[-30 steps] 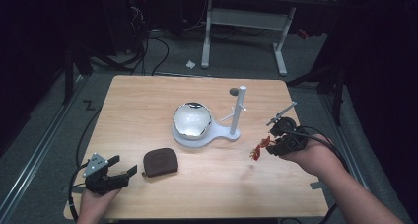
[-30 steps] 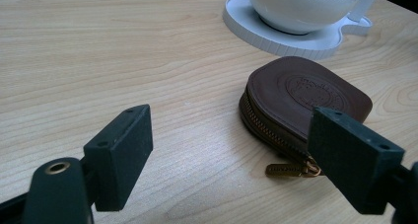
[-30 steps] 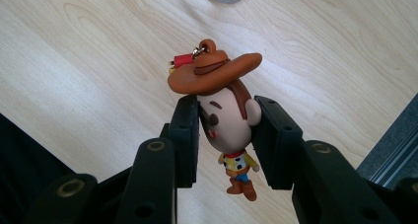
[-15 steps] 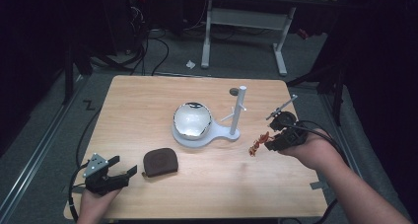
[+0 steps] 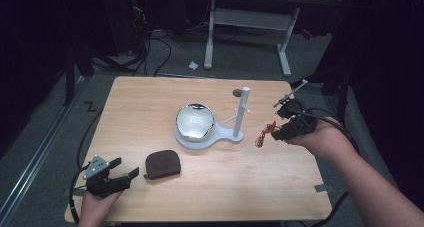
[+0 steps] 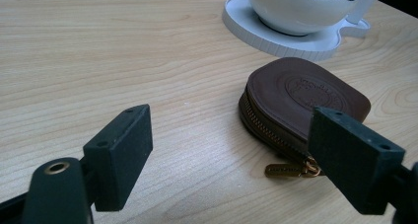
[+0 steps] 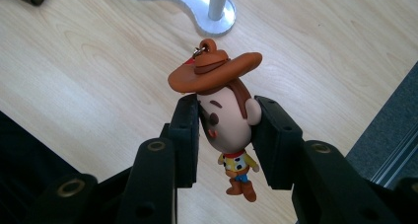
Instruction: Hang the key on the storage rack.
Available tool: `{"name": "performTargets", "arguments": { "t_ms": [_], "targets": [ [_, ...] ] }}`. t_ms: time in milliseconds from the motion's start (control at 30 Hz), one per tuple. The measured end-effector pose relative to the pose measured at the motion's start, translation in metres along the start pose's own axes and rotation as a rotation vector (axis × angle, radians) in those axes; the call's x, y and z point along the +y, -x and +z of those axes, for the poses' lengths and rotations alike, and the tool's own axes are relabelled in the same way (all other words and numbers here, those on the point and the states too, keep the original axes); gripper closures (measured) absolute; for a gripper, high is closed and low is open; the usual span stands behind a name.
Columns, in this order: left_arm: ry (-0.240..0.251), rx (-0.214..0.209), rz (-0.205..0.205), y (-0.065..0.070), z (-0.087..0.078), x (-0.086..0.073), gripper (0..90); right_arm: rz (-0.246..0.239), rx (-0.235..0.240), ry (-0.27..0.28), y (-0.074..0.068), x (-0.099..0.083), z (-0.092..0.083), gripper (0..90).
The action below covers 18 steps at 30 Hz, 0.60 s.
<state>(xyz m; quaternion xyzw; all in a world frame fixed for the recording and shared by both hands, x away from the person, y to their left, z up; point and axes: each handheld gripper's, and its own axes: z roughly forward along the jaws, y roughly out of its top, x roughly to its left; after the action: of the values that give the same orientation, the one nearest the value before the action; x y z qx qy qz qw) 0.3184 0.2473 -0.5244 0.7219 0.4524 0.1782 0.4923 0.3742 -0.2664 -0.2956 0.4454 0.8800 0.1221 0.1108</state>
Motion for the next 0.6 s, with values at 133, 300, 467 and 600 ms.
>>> {"name": "performTargets", "arguments": {
  "t_ms": [133, 300, 467, 600],
  "targets": [
    [-0.003, -0.005, 0.004, 0.000, 0.002, 0.001, 18.0, 0.007, -0.009, 0.005, 0.002, 0.006, -0.006, 64.6],
    [-0.003, -0.012, 0.001, 0.000, 0.003, 0.001, 18.0, 0.007, -0.008, 0.019, 0.004, 0.012, -0.014, 64.6],
    [0.001, -0.006, 0.002, -0.001, 0.000, 0.000, 18.1, 0.021, 0.006, 0.020, 0.006, 0.019, -0.022, 64.7],
    [0.005, 0.002, -0.001, -0.003, -0.003, -0.001, 18.0, 0.013, 0.026, 0.022, 0.008, 0.024, -0.028, 64.7]
  ]
}}
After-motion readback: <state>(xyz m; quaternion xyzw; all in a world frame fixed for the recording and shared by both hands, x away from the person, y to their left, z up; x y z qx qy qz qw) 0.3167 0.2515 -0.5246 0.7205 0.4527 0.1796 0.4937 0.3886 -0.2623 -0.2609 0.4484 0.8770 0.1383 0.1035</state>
